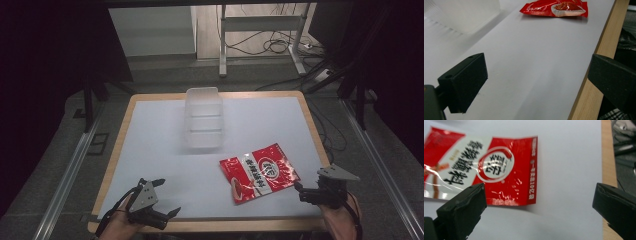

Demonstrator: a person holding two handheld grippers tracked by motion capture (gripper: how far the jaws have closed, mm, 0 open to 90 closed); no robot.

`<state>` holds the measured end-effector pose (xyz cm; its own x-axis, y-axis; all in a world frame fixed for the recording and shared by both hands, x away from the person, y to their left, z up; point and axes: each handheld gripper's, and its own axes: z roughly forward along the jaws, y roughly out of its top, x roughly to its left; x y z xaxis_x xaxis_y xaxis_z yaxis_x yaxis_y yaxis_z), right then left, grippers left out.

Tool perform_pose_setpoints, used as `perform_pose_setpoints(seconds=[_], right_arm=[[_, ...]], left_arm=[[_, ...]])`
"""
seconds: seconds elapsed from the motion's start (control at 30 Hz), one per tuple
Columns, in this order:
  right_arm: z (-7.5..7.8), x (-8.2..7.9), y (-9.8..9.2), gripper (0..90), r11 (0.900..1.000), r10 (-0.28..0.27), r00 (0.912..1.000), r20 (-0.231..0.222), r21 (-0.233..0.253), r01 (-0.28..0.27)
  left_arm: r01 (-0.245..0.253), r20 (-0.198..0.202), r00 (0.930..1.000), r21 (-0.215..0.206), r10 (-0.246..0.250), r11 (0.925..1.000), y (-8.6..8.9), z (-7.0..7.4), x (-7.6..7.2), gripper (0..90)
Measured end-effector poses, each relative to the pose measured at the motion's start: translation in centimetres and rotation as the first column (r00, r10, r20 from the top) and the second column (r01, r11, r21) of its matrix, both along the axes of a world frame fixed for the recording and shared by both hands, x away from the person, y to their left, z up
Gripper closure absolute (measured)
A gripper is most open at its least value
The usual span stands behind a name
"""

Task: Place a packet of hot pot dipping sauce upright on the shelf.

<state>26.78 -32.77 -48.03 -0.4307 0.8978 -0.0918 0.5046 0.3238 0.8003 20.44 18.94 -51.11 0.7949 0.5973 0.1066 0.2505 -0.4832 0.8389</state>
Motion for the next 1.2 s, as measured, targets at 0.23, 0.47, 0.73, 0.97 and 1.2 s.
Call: perform_pose_setpoints(seconds=[0.23,0.47,0.73,0.97,1.2], right_arm=[[-0.8,0.5,-0.8,0.0,0.999,0.017,0.9992,-0.037,0.050,-0.015],[-1.3,0.7,-0.1,0.0,1.000,0.028,0.9982,-0.053,0.007,-0.028],[-1.4,0.7,0.1,0.0,0.999,0.033,0.9979,-0.056,-0.016,-0.034],[-1.3,0.7,0.1,0.0,0.999,0.030,0.9985,-0.047,-0.011,-0.030],[-1.2,0.9,0.5,0.0,0.999,0.039,0.9983,-0.043,-0.010,-0.040]], left_arm=[[-0.005,0.001,1.0000,-0.009,0.005,0.9999,0.0,0.0,0.0,2.7],[-0.016,-0.005,0.9999,-0.023,0.016,0.9996,0.2,0.0,0.1,2.6],[-0.021,-0.008,0.9998,-0.028,0.020,0.9994,0.2,0.1,0.1,2.6],[-0.026,-0.011,0.9996,-0.035,0.026,0.9991,0.3,0.1,0.2,2.5],[-0.026,-0.013,0.9996,-0.035,0.026,0.9990,0.3,0.1,0.2,2.4]])
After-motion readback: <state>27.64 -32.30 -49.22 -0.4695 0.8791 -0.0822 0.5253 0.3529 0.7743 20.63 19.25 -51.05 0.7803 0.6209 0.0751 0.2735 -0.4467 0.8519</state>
